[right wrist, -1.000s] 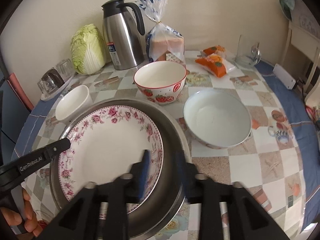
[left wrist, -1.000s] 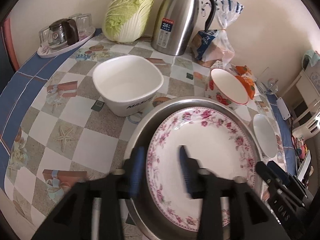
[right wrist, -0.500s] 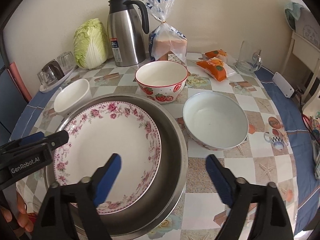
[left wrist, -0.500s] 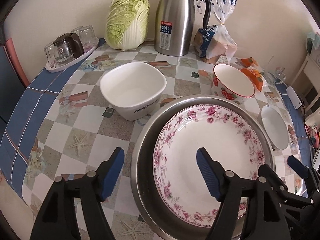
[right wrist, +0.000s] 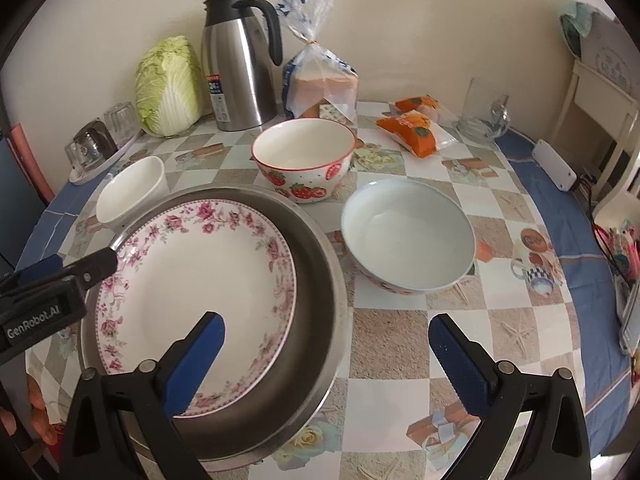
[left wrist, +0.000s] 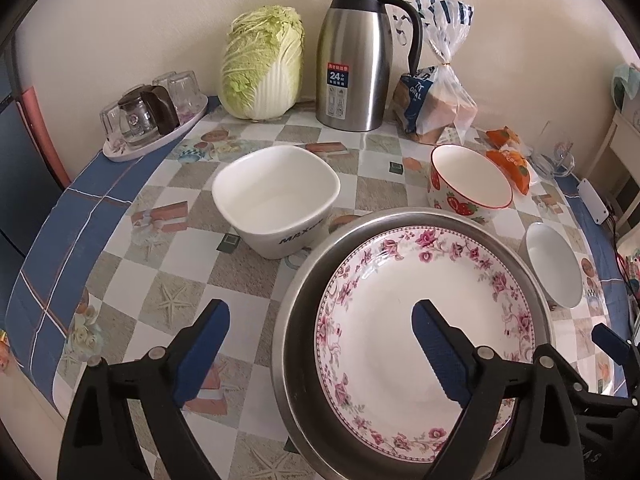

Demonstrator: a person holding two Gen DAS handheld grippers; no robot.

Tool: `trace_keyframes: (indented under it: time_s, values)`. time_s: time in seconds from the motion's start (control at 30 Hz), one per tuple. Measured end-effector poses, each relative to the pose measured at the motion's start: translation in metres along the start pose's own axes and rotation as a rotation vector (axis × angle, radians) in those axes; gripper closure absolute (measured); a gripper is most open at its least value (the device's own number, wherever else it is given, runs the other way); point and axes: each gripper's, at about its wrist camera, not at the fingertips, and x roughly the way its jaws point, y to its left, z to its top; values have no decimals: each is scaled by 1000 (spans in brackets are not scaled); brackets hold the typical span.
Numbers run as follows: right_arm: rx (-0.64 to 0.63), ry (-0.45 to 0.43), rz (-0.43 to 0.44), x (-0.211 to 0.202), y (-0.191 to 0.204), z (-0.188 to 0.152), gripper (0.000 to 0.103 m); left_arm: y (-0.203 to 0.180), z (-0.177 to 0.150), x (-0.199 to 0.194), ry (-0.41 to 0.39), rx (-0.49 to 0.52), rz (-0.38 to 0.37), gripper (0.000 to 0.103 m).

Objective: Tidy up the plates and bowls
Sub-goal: 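Move the left tool to the rim of the red-rimmed white bowl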

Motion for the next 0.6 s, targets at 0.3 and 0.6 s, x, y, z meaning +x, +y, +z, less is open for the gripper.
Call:
trace_keyframes:
  time_s: [0.3,0.6]
  values:
    - [57,-149,11,-33,-18,11,0,-1,-2,-6,-61,8,20,10]
    - [37,-178,32,-47,-16,35,0,-2,5,-18,-154,-11,-4,10]
